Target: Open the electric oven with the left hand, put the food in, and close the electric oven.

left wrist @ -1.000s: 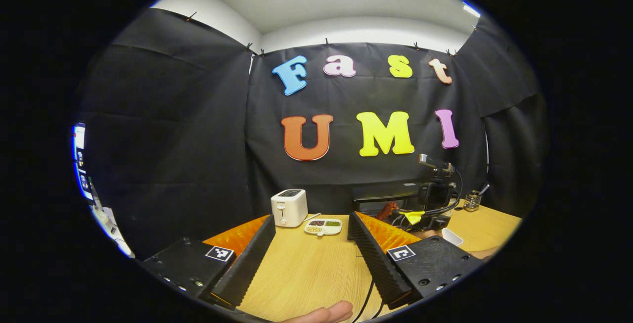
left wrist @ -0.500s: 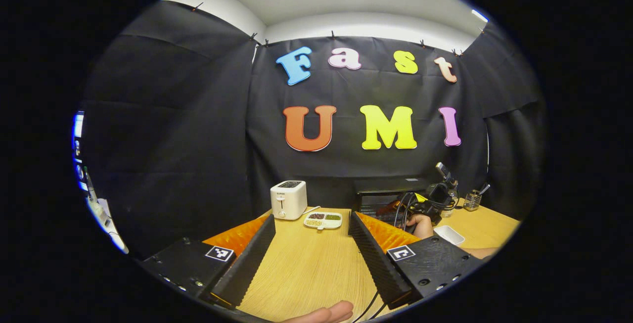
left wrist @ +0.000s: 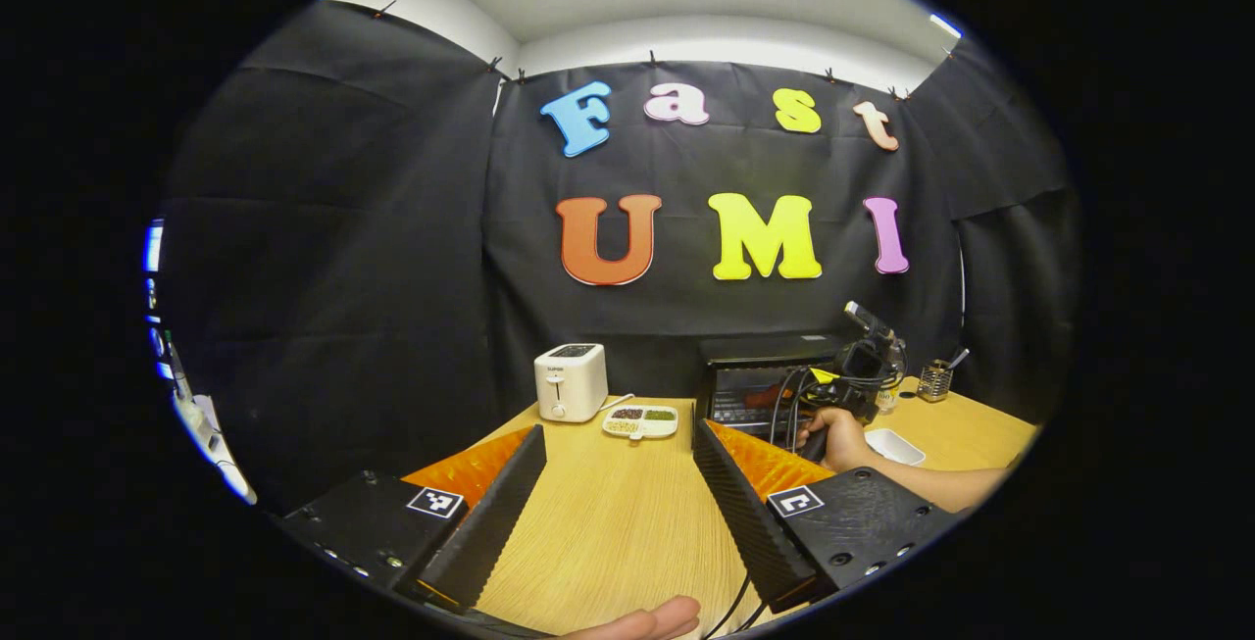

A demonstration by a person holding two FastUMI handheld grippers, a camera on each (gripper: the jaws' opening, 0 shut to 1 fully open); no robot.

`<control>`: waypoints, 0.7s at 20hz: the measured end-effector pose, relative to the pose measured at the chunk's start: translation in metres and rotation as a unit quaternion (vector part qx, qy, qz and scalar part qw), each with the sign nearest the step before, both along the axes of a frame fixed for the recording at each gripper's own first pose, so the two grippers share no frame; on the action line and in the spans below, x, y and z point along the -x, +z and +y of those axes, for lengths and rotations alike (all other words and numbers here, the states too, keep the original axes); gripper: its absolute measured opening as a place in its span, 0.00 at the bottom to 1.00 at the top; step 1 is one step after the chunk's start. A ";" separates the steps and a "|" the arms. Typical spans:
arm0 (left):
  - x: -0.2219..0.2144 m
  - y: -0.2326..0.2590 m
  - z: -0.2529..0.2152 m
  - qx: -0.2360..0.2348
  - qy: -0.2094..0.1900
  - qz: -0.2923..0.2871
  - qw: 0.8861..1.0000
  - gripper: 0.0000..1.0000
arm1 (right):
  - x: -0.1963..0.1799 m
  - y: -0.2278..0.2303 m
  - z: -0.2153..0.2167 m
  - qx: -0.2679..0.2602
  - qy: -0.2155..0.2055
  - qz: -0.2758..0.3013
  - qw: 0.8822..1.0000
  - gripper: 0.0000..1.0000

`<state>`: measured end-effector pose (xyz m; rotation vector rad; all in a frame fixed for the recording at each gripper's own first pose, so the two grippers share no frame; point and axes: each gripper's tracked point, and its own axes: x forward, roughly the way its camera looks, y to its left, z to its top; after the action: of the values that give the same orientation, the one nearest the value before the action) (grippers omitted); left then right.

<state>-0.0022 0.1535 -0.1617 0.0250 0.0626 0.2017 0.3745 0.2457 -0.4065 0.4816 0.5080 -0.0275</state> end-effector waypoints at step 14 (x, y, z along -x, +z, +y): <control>0.015 -0.011 -0.004 0.025 -0.004 0.019 1.000 0.97 | 0.037 0.014 -0.015 0.087 0.025 0.009 0.996 0.63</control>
<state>-0.0172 0.1496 -0.1723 -0.0209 0.1047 0.1917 0.3371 0.2309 -0.3929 0.2988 0.5306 -0.0283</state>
